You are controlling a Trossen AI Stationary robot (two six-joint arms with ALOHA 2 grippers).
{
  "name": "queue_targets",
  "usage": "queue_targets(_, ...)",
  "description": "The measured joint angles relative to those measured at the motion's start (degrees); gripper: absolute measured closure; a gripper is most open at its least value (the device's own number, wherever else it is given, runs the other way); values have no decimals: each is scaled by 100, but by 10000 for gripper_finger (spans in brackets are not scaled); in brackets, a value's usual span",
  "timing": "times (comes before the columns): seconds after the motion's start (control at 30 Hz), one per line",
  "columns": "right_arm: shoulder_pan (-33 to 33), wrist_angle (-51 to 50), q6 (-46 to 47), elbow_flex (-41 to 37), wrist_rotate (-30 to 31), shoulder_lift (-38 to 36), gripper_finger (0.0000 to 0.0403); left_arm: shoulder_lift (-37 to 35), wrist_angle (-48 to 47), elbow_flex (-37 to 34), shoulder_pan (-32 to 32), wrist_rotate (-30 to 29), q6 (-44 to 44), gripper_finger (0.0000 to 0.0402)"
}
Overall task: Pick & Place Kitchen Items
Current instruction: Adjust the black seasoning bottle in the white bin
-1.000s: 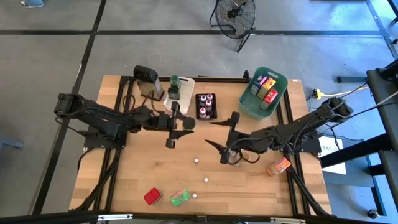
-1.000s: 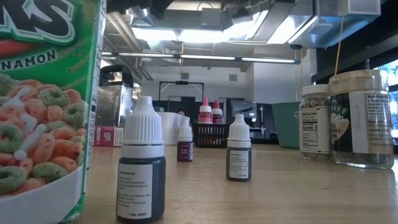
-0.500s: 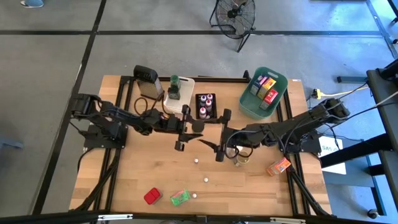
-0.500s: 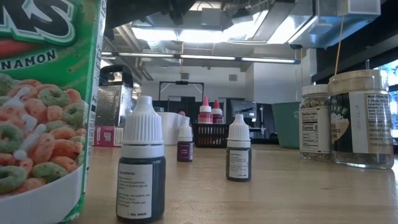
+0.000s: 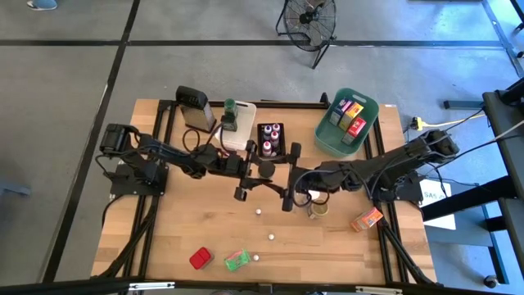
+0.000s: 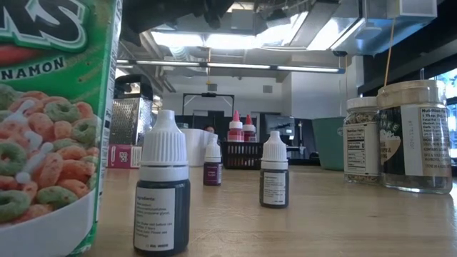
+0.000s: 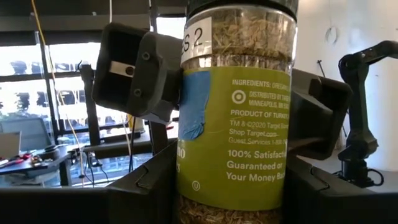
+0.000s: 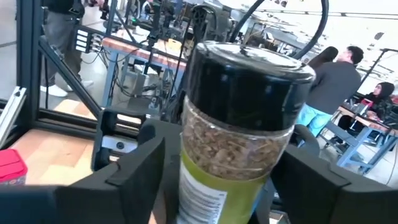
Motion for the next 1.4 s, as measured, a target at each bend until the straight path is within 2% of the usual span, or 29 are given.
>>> queue_targets(0.23, -33, 2, 2, 0, 0, 0, 207, -4, -74, 0, -2, 33, 24, 216)
queue_targets(0.33, -33, -13, 4, -2, -2, 0, 233, -4, -101, 0, -4, -14, 22, 203)
queue_targets(0.67, -33, -48, -45, -2, 76, 0, 243, -2, -145, 0, -17, -346, 352, 177)
queue_targets(0.97, 336, -552, -144, -2, 1813, -108, 244, -150, -566, -30, -33, -582, 616, 163)
queue_targets(1.2, 633, -1211, 152, -2, 3382, -129, 244, -816, -939, -353, -70, -649, 703, 162)
queue_targets(1.3, 662, -1518, 500, -2, 3412, -129, 244, -1191, -1185, -413, -148, -683, 939, 162)
queue_targets(1.4, 614, -1750, 847, -2, 2975, -129, 244, -1441, -1311, -420, -255, -670, 1279, 162)
